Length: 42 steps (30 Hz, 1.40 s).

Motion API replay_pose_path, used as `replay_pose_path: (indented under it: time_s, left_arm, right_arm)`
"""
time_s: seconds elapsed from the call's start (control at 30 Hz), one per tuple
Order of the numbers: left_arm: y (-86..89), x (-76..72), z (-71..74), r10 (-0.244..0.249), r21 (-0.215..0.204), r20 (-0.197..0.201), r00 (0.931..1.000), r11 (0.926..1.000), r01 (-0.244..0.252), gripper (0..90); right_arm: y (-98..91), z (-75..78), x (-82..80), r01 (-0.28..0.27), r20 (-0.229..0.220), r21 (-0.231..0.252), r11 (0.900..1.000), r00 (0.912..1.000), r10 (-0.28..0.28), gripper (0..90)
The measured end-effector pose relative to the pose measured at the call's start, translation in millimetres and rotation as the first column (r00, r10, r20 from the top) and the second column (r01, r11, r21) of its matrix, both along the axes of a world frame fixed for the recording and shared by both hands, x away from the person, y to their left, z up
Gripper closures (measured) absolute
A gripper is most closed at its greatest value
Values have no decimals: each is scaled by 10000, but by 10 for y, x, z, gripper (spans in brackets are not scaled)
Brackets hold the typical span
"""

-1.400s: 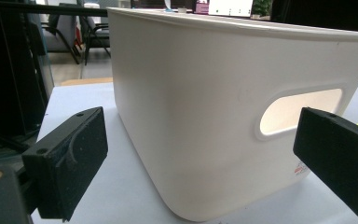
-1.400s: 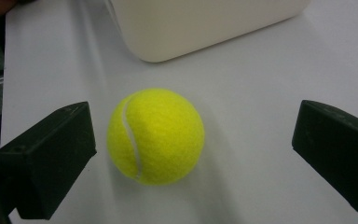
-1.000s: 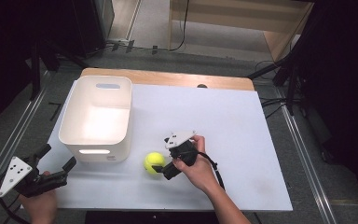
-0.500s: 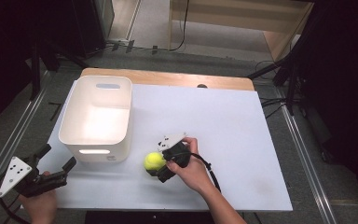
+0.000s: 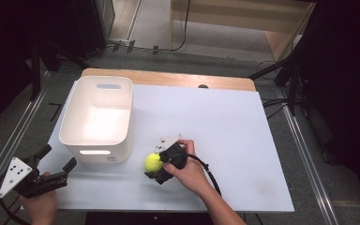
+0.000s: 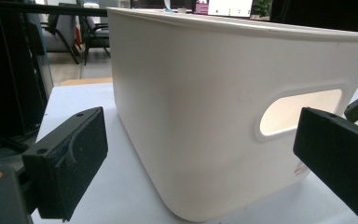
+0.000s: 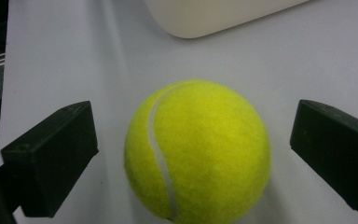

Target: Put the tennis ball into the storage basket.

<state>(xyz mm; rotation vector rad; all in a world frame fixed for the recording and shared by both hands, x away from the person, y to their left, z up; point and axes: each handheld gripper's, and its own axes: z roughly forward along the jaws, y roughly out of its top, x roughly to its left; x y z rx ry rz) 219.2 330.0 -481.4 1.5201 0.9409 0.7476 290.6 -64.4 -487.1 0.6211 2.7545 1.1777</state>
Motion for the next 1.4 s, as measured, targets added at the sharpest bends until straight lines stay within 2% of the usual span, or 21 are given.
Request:
replay_pose_path:
  time_s: [0.43, 0.57, 0.97, 1.07, 1.4]
  left_arm:
    - [5, -2, 1, -18, 4, -11, 10000, 10000, 18, 28]
    - [7, -2, 2, -32, 0, -13, 10000, 10000, 32, 28]
    - [7, -1, 2, -47, -14, -16, 10000, 10000, 47, 28]
    - [7, -1, 2, -44, -11, -18, 10000, 10000, 44, 28]
    - [7, -2, 2, -32, -6, -22, 10000, 10000, 32, 28]
  right_arm:
    - [41, -79, 42, 47, -199, -89, 9999, 9998, -49, 50]
    - [51, -95, 44, 47, -227, -125, 9999, 9997, -49, 116]
    - [46, -106, 54, 129, -288, -194, 9997, 9995, -134, 152]
    - [40, -112, 56, -3, -392, -164, 9999, 9992, -3, 193]
    - [43, -129, 53, -248, -593, -195, 9995, 9980, 236, 229]
